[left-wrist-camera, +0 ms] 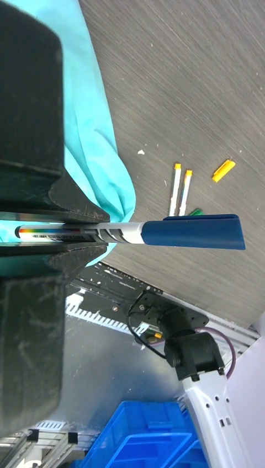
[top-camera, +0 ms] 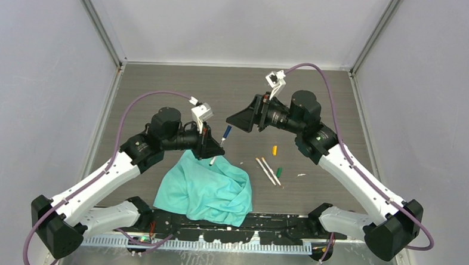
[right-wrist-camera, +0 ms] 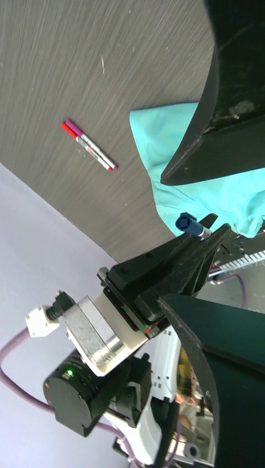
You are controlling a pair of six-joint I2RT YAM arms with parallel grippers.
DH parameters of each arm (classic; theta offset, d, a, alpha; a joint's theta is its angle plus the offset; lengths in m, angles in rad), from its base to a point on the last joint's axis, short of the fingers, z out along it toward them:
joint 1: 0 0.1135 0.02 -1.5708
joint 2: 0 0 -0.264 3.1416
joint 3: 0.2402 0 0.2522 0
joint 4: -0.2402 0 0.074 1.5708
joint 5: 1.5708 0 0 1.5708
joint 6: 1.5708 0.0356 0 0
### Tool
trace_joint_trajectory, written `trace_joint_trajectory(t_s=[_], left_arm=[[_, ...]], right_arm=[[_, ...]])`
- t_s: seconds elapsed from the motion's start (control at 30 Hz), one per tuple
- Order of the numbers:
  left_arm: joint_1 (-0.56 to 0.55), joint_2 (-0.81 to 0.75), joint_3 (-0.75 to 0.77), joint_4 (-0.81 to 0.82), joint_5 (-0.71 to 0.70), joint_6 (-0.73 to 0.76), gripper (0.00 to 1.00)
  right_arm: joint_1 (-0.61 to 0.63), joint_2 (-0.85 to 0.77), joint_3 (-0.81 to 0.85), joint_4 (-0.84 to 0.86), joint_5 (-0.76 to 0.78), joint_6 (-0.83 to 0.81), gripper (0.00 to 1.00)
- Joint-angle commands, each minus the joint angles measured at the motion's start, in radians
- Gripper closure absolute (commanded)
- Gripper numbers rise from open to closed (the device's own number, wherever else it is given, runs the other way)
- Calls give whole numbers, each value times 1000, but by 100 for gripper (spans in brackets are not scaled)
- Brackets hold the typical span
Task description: Insert the pens into the pen caps
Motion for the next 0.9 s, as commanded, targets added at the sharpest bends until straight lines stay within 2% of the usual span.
trace_joint_trajectory(t_s=[0.0,0.17,0.6,0.87], left_arm=[[5,-18,6,69,74,10,100],[5,-23,4,70,72,10,100],[4,-24,3,74,69,6,100],[4,-27,1,79,67,0,100]], right_arm=[[2,23,10,93,-120,-24,26],[13,38,-4,96,-140,-21,40],[47,59,-22,77,-160,-43,63],[59,64,-43,76,-161,-51,87]])
